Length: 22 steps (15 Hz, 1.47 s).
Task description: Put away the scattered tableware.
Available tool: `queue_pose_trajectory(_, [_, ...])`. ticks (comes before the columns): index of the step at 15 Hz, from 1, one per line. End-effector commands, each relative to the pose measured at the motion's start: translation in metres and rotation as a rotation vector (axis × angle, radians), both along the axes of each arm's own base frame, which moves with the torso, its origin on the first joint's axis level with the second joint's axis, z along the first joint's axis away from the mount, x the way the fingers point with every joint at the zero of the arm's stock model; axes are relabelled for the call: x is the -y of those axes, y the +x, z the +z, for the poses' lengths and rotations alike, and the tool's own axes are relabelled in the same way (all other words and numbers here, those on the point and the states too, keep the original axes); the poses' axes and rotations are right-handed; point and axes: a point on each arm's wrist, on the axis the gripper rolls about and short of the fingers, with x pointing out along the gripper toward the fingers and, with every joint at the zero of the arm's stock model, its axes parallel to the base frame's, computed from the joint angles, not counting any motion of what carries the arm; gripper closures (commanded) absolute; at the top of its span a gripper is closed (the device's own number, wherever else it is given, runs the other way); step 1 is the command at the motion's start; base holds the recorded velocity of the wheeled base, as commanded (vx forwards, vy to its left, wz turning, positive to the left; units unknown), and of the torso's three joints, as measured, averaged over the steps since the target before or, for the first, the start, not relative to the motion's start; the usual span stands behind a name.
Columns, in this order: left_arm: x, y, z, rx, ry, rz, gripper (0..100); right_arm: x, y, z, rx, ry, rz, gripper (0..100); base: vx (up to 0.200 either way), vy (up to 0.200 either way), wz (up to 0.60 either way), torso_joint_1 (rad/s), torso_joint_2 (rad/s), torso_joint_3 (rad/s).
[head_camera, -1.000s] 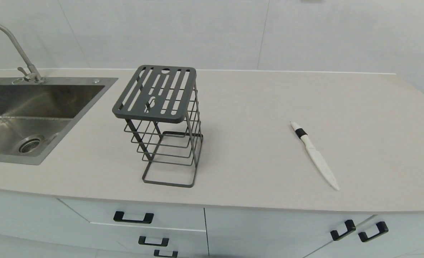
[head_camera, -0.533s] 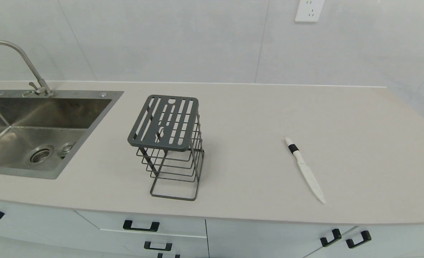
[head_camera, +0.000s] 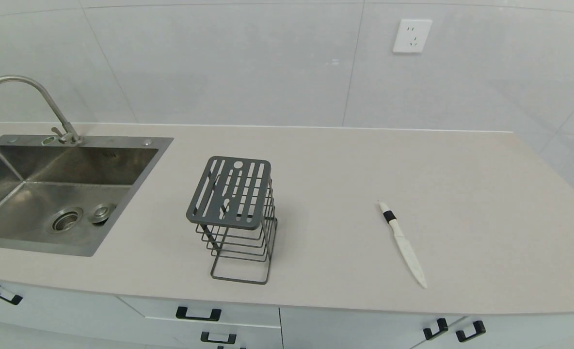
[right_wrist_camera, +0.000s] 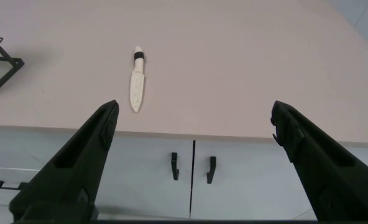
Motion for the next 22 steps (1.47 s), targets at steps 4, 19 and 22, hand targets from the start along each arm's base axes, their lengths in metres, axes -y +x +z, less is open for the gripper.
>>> queue_pose_trajectory(4, [0.0000,0.0001,0.0000,-0.001,-0.001,0.000,0,0.0000,0.0001,0.0000,-0.001,0.000,-0.001,0,0.000,0.000,0.00,0.008,-0.02,-0.009])
queue_pose_trajectory(19, [0.0000,0.0001,0.0000,-0.001,0.001,-0.003,0,0.0000,0.0001,0.0000,-0.001,0.000,-0.001,0,0.000,0.000,-0.12,0.000,0.00,0.000])
queue_pose_trajectory(22, [0.0000,0.0001,0.0000,-0.001,0.001,-0.001,0,0.0000,0.0001,0.0000,-0.001,0.000,0.001,0,0.000,0.000,0.00,0.000,0.00,0.000])
